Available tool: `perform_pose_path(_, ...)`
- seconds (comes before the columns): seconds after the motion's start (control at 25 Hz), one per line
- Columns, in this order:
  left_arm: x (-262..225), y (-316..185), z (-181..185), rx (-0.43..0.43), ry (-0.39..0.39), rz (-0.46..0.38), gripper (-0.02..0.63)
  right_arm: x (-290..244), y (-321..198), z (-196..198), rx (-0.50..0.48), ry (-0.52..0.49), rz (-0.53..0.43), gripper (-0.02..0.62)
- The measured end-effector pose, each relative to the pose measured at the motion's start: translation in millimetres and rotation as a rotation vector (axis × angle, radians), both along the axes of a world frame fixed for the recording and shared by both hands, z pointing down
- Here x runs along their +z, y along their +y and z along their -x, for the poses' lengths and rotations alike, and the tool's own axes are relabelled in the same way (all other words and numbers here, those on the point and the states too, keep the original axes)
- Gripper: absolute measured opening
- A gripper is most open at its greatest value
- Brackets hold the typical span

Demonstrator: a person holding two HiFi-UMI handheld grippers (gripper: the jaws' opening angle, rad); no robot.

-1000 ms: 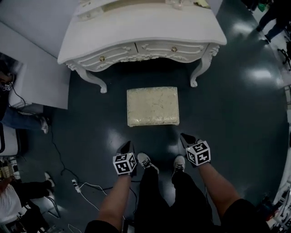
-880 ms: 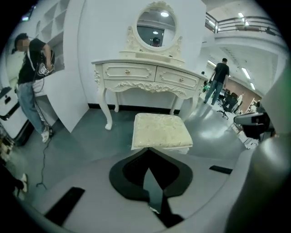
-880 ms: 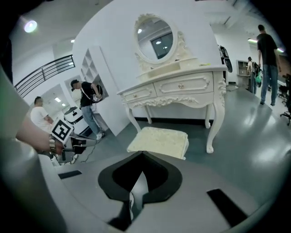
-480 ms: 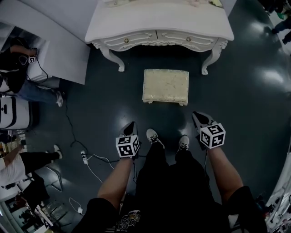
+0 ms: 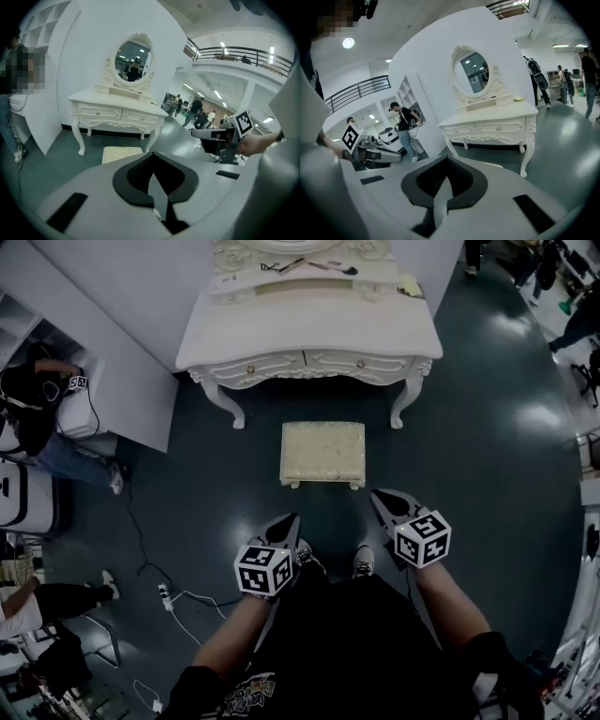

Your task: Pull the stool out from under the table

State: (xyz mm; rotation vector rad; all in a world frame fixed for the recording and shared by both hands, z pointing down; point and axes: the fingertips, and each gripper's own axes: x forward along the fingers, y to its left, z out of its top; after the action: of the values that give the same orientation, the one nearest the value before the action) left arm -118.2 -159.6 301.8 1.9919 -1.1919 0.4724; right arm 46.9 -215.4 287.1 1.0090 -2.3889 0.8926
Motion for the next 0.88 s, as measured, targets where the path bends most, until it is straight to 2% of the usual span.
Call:
perform_pose_path(0.36,-47,-4,-59,0.118,0.104,-0.01,0.008,-57,15,2,-0.035,-0.098,0.007,0.028)
perform_pose_path(0.6,-80,-2,-84,0.21,0.093,-0.077,0.008,-81,24,-3,-0.059,-0.118,-0.012,0.028)
perform_pose_path(0.88,-88,12,-96,0.218,0.122,-0.067,0.008,-79,48,0,-0.092,-0.133,0.026,0.028)
